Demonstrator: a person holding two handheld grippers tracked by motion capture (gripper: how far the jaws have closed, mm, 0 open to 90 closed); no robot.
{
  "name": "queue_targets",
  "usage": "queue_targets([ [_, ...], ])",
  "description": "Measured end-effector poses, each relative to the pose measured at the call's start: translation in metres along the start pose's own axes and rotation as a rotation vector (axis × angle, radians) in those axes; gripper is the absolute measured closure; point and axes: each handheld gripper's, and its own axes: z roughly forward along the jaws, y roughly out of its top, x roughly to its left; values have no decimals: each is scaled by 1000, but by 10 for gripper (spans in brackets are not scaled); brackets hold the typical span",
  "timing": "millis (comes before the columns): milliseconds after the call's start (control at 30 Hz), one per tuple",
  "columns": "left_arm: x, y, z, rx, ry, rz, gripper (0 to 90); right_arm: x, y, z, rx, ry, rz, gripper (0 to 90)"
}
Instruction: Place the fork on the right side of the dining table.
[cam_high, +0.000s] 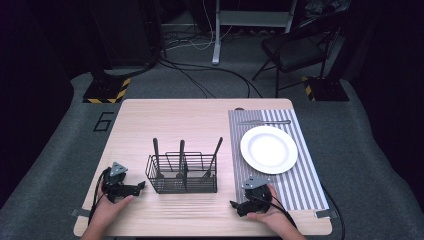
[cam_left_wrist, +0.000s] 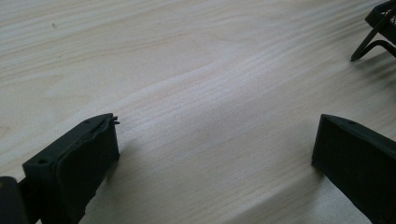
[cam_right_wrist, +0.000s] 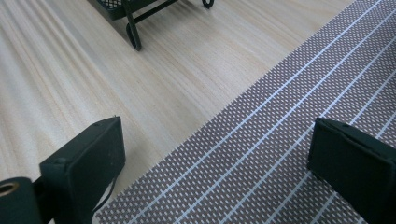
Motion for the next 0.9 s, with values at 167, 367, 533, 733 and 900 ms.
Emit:
queue_targets([
  [167,0,0,0,-1,1,1,2,0,0,0,-1,-1,1,34],
  [367,0,0,0,-1,0,0,2,0,0,0,-3,-6,4,43],
  [533,0,0,0,-1,0,0,2,0,0,0,-5,-9,11,50],
  [733,0,0,0,0,0,0,2,0,0,-1,-12,-16,14,70],
  [900,0,0,0,-1,0,0,2,-1,-1,-3,-25,-29,28,126],
])
